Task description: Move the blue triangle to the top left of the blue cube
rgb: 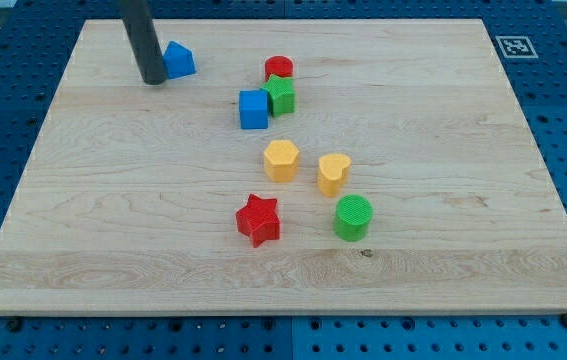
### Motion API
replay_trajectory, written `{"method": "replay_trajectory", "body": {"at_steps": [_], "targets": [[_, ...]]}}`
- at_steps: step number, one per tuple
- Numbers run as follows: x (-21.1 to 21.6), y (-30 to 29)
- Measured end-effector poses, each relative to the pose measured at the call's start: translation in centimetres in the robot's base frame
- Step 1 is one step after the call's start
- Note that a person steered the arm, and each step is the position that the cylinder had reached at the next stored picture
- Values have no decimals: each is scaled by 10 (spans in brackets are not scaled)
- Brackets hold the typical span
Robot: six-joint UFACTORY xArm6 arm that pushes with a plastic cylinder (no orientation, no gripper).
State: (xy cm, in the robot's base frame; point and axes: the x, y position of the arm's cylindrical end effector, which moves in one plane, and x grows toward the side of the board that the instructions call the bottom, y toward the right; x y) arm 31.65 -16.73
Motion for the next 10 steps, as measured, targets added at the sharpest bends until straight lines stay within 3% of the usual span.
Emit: {"method": "replay_trajectory", "body": {"at_steps": [2, 4, 6, 8, 9, 10], "targets": [[-4, 36], [-66, 36], [-79, 51], [-86, 138], [-123, 137], [-124, 109]]}}
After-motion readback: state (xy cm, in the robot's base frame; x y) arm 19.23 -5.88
